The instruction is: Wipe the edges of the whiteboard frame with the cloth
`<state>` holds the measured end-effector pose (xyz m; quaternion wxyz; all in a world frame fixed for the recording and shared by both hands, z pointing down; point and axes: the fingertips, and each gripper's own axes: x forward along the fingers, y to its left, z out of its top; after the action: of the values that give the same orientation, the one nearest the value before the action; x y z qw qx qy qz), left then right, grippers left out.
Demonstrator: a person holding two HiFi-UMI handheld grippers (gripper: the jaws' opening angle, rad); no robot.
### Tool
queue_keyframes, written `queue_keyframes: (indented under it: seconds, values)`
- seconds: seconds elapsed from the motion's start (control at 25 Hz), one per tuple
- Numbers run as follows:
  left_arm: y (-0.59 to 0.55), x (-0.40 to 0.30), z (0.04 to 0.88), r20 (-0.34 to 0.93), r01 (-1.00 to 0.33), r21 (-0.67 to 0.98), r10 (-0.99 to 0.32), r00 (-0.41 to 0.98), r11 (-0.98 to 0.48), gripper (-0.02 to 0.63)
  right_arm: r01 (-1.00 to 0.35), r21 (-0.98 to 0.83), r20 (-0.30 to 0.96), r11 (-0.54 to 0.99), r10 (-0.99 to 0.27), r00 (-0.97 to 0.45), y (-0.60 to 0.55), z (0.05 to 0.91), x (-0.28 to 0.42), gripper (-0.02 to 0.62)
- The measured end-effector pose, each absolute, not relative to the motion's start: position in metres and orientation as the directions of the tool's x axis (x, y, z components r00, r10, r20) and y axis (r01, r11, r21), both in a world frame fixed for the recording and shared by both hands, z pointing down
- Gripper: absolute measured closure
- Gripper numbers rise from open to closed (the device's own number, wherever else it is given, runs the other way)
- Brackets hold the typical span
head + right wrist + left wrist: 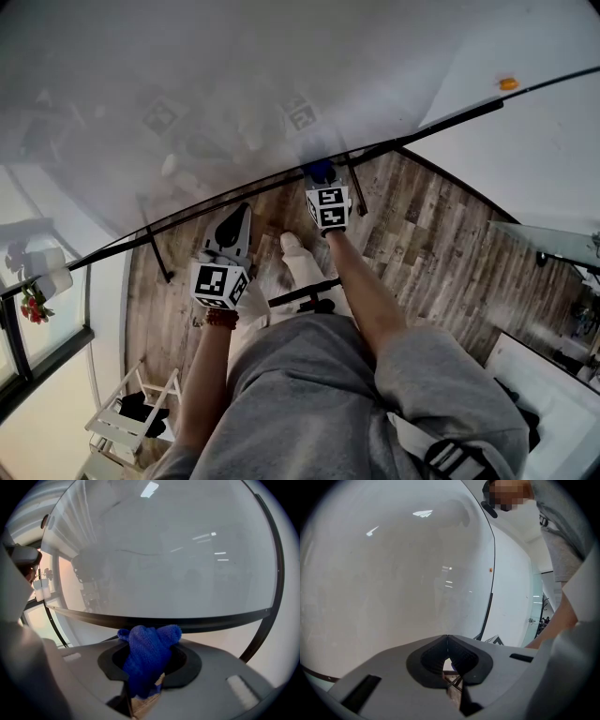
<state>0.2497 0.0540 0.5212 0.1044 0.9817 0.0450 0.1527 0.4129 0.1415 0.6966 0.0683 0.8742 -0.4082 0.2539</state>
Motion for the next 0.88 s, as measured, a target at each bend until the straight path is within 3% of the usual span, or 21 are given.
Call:
queue_keyframes:
  seconds: [0.88]
  values:
    - [0.027, 0.217, 0.511, 0.302, -0.01, 0.201, 0.053, 0.952, -0.98, 0.597, -0.765, -0.133, 0.504, -0.63, -0.708, 0.495, 0.104, 0.694, 0.382, 0.463]
